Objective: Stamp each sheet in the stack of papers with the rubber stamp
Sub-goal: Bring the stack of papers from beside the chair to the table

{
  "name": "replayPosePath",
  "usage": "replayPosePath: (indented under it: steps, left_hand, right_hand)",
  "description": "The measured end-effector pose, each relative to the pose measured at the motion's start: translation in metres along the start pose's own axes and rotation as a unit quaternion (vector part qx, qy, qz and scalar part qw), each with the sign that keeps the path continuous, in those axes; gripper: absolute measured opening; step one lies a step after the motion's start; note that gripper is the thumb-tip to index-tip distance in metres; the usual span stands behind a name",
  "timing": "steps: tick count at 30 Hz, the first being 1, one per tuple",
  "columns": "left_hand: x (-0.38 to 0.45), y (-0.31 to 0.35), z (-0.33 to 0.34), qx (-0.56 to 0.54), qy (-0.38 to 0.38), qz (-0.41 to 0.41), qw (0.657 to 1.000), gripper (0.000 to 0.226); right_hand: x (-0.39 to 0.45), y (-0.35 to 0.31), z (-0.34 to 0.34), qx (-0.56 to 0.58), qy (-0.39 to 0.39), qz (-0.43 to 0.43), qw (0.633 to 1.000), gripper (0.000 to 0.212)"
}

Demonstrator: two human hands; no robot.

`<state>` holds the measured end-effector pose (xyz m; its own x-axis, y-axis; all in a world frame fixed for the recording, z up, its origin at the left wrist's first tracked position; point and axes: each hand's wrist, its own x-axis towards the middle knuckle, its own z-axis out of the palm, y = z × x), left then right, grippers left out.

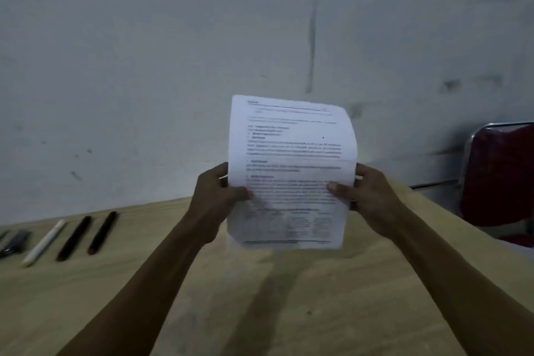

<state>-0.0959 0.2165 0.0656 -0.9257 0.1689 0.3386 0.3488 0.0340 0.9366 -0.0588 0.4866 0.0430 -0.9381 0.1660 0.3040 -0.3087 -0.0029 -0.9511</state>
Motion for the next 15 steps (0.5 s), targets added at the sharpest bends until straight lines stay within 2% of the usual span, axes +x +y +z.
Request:
replayPosePath:
  steps: [4, 9, 15]
  left_hand:
    - [-0.027, 0.010, -0.062, 0.014, 0.046, -0.006, 0.999, 0.041]
    - [-0.062, 0.023, -0.111, 0.027, 0.100, 0.088, 0.991, 0.028]
    - [-0.096, 0.018, -0.140, 0.086, 0.193, 0.148, 0.966, 0.028]
  right_hand:
    - [-0.019, -0.002, 0.064, -0.046, -0.073, -0.077, 0.993, 0.035]
    - [-0.032, -0.006, 0.132, -0.046, -0.057, -0.132, 0.989, 0.035]
    - [-0.056, 0.002, 0.194, -0.068, -0.033, -0.188, 0.979, 0.029]
